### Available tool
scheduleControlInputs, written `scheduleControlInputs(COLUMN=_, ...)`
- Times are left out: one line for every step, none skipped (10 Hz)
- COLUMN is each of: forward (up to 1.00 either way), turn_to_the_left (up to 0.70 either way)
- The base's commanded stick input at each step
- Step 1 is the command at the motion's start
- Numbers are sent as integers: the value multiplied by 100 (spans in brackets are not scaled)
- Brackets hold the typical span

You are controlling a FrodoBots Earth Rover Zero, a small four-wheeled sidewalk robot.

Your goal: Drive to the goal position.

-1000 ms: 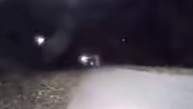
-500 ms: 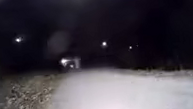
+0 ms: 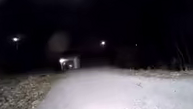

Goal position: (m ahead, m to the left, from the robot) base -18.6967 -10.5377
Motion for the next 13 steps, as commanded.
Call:
scheduleControlInputs(forward=0, turn_to_the_left=0)
scheduleControlInputs(forward=0, turn_to_the_left=0)
scheduleControlInputs(forward=0, turn_to_the_left=21)
scheduleControlInputs(forward=0, turn_to_the_left=53)
scheduleControlInputs(forward=0, turn_to_the_left=70)
scheduleControlInputs(forward=0, turn_to_the_left=70)
scheduleControlInputs(forward=0, turn_to_the_left=70)
scheduleControlInputs(forward=0, turn_to_the_left=70)
scheduleControlInputs(forward=0, turn_to_the_left=70)
scheduleControlInputs(forward=0, turn_to_the_left=70)
scheduleControlInputs(forward=0, turn_to_the_left=70)
scheduleControlInputs(forward=0, turn_to_the_left=70)
scheduleControlInputs(forward=0, turn_to_the_left=70)
